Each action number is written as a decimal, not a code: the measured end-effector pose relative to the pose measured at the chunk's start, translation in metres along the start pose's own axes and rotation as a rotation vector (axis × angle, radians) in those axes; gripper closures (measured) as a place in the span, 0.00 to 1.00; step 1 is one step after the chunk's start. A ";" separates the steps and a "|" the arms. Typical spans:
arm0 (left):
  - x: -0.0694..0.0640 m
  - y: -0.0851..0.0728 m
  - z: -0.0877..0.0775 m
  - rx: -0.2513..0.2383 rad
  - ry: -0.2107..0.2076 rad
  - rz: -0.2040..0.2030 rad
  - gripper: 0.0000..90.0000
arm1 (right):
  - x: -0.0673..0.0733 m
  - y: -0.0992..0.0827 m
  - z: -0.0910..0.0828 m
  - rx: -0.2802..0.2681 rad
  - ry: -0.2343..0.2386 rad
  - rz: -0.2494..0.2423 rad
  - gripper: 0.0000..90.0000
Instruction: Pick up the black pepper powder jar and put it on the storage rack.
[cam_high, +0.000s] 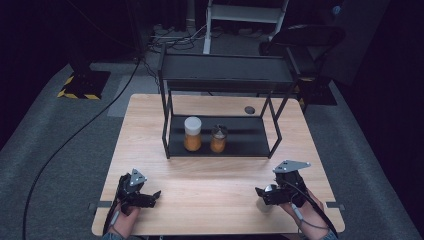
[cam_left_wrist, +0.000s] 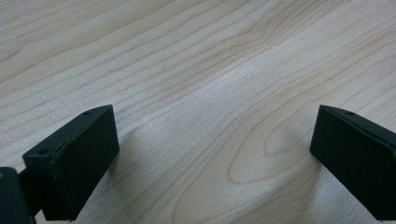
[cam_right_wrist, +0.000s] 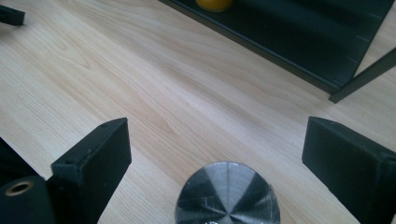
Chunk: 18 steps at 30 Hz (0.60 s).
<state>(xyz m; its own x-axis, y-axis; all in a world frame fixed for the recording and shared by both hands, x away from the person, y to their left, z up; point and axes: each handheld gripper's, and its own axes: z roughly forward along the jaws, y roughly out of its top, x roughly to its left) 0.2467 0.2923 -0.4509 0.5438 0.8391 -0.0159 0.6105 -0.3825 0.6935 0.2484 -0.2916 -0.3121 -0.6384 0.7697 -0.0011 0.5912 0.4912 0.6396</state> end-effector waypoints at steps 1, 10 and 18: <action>0.000 0.000 0.000 0.000 0.000 0.001 0.01 | 0.000 -0.001 0.001 0.001 -0.001 0.002 0.09; 0.000 0.000 0.000 0.000 0.000 0.000 0.01 | -0.002 -0.010 0.009 0.029 0.000 0.010 0.09; 0.000 0.000 0.000 0.000 0.000 0.000 0.01 | -0.001 -0.015 0.015 0.055 0.003 0.009 0.09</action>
<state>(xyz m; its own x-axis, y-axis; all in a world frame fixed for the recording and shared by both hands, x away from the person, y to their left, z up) 0.2467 0.2923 -0.4509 0.5436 0.8392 -0.0160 0.6106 -0.3823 0.6935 0.2479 -0.2931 -0.3331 -0.6343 0.7730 0.0074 0.6233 0.5058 0.5963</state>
